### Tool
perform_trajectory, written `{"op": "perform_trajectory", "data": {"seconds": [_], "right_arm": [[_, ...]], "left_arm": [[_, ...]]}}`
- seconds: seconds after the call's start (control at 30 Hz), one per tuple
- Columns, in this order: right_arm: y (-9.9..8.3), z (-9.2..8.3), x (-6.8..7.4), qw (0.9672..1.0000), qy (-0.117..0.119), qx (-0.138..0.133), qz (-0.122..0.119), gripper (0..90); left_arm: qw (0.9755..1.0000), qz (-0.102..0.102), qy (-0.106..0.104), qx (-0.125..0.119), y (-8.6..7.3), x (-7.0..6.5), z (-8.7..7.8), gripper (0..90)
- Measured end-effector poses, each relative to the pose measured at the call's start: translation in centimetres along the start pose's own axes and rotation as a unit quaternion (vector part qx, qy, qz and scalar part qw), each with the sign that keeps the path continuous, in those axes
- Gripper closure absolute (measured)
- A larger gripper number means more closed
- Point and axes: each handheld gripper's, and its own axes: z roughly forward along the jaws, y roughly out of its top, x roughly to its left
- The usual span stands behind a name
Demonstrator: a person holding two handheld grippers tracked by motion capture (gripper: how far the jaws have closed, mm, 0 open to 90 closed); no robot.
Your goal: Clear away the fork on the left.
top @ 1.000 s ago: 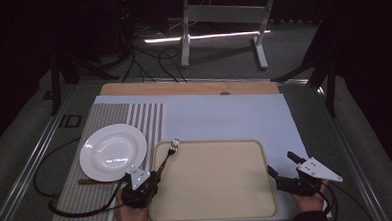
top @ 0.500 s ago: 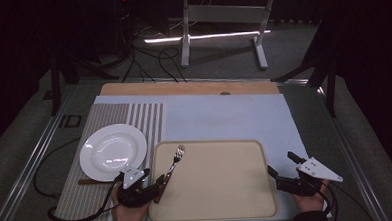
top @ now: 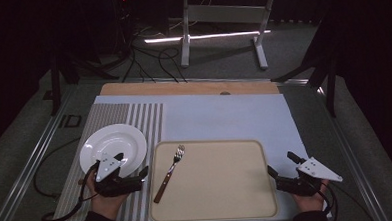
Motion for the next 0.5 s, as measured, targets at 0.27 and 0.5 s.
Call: {"op": "perform_trajectory", "data": {"seconds": [0.27,0.5], "right_arm": [[-0.1,0.1,-0.1,1.0,-0.001,0.001,0.003,10.1],[-0.2,0.4,-0.5,1.0,-0.003,0.003,0.007,10.0]], "left_arm": [[0.9996,0.023,-0.004,-0.019,-1.0,4.3,-1.6,0.0],[0.9988,0.041,-0.002,-0.026,-3.0,6.3,-2.8,0.0]]}}
